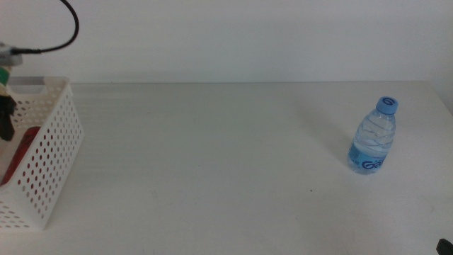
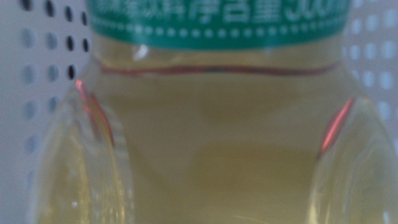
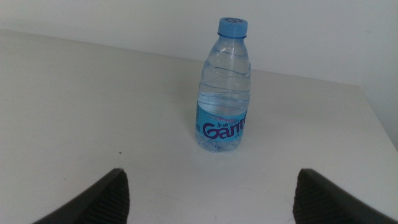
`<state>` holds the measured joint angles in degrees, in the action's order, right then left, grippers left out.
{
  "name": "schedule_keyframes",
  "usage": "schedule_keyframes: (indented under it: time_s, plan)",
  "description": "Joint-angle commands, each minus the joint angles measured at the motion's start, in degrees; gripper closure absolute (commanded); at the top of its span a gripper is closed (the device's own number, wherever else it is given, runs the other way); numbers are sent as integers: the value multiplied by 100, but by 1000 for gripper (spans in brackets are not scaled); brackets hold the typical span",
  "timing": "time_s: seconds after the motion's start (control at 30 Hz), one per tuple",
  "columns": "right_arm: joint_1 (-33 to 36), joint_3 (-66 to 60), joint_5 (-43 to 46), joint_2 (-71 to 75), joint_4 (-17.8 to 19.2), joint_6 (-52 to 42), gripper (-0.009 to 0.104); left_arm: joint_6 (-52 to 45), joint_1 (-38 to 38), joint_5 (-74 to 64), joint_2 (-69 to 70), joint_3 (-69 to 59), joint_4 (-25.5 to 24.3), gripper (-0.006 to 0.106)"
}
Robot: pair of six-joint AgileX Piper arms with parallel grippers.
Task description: Use arms to grab the bottles and put them into the dustbin to the left of the table.
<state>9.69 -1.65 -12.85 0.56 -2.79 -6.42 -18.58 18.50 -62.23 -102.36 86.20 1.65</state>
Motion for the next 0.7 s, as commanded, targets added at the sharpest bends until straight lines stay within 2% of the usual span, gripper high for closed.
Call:
schedule_keyframes:
  time_s: [0.0,0.67]
  plan:
    - [-28,46,400,154,54,-42,25,54,-1,189,175,267,54,105]
    - [-28,46,400,154,54,-42,25,54,-1,-769,-181,233,-165,105]
